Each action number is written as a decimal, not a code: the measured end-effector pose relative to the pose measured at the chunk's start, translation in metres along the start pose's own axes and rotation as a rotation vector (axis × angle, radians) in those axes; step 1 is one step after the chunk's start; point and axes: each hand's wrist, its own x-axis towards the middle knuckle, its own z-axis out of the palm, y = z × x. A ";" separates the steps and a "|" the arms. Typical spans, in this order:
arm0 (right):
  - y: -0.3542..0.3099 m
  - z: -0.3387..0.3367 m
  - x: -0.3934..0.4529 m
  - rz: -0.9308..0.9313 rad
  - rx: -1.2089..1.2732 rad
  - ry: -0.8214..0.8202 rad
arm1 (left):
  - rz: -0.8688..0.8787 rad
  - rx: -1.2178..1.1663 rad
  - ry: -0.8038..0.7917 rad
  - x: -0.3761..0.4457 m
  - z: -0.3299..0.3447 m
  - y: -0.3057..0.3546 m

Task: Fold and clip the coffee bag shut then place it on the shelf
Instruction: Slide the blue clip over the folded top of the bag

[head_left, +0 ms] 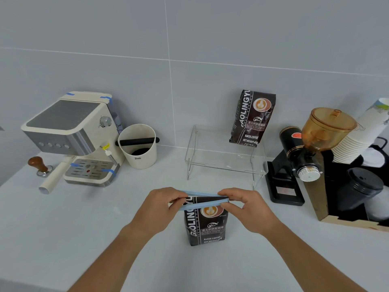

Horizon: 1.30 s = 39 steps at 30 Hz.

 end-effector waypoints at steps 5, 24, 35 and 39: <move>0.001 0.002 0.000 0.014 0.029 0.007 | -0.098 0.003 -0.016 -0.011 -0.015 -0.019; 0.001 -0.002 0.001 0.012 -0.028 -0.029 | -0.011 0.150 -0.404 0.021 -0.018 -0.027; 0.006 0.001 -0.006 0.049 0.206 -0.024 | -0.104 0.041 -0.400 0.012 -0.016 -0.026; 0.008 0.001 -0.010 0.062 0.281 -0.018 | -0.123 -0.010 -0.424 0.011 -0.013 -0.025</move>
